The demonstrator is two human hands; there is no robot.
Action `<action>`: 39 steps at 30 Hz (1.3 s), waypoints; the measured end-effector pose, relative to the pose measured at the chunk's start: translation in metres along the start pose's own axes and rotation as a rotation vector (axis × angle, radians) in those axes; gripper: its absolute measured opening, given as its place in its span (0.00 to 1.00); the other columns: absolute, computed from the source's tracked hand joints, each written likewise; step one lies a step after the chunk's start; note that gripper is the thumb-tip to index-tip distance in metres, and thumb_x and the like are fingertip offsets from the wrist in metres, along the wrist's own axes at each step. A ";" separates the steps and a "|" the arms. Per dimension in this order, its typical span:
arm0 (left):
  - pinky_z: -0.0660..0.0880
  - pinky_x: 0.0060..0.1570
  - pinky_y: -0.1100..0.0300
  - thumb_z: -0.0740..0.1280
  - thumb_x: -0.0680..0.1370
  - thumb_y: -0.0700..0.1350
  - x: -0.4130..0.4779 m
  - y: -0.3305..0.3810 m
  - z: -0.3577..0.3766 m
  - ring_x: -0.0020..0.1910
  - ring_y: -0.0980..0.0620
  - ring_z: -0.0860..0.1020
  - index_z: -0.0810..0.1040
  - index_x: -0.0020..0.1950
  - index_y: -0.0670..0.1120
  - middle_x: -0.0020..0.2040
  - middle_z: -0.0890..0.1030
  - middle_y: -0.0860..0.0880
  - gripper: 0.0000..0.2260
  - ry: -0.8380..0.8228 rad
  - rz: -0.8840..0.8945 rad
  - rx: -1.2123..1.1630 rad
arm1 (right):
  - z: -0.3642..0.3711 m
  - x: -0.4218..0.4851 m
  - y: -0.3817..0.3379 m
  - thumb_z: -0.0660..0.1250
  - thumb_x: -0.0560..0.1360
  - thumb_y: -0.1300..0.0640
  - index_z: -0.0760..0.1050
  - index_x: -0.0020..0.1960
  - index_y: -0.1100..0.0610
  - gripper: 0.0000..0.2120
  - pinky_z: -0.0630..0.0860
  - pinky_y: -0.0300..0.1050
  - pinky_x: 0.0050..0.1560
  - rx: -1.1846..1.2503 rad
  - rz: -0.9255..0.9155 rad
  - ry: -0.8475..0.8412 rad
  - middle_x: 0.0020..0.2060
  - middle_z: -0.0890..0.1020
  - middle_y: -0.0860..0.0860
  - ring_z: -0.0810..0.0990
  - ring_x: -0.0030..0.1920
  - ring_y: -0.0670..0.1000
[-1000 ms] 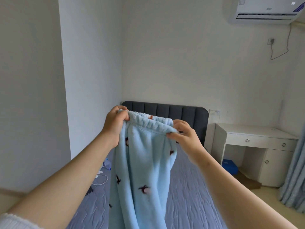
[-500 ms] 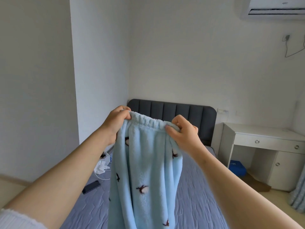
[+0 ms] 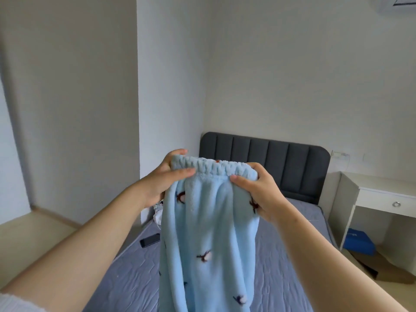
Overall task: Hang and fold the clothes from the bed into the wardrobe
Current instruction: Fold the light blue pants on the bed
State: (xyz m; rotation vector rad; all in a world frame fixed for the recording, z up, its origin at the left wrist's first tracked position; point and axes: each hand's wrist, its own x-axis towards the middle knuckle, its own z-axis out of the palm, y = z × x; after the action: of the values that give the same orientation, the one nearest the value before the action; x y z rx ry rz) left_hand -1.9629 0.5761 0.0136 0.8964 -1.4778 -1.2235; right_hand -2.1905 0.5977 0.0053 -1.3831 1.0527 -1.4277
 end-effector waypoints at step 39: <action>0.59 0.31 0.62 0.68 0.76 0.46 0.066 0.129 -0.253 0.34 0.54 0.67 0.78 0.40 0.52 0.36 0.76 0.54 0.05 0.171 0.238 0.321 | 0.221 0.088 -0.114 0.72 0.71 0.52 0.78 0.47 0.59 0.11 0.79 0.42 0.30 0.161 -0.152 0.220 0.34 0.85 0.52 0.84 0.34 0.50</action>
State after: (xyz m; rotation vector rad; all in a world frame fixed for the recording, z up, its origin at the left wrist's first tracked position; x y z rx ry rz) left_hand -1.7291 0.4790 0.1575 0.9769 -1.6143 -0.7302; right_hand -1.9738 0.5425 0.1452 -1.2315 0.9606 -1.7685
